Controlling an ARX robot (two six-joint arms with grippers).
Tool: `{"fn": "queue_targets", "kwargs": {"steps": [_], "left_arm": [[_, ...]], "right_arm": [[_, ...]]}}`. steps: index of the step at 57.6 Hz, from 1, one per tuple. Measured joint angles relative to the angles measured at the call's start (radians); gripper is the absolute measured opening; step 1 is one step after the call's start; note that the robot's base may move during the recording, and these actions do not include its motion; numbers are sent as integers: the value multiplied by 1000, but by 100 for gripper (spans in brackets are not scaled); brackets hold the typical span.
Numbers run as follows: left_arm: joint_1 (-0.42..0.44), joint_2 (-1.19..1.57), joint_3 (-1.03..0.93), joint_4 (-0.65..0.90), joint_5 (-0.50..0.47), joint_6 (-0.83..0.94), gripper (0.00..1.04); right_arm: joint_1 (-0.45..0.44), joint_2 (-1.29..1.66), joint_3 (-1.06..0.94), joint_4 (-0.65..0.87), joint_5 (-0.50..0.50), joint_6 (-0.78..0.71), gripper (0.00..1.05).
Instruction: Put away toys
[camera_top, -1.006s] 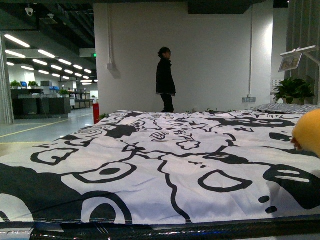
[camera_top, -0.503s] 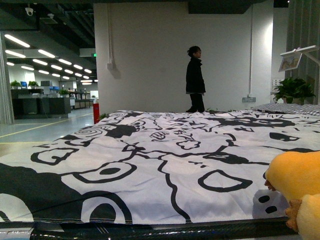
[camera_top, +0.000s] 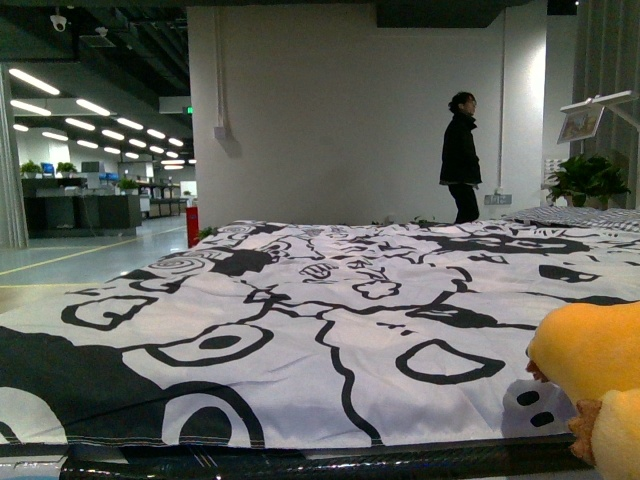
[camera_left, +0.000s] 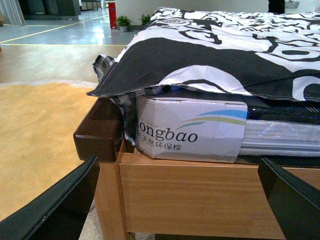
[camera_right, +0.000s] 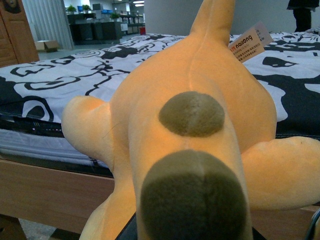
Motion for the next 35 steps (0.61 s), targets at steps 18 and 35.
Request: {"fn": "queue_targets", "kwargs": {"steps": [18,35], "left_arm": [[0,0,0,0,0,0,98],[0,0,0,0,-4,0,98]], "right_arm": [[0,0,0,0,0,0,9],[0,0,0,0,-10,0,9]]}}
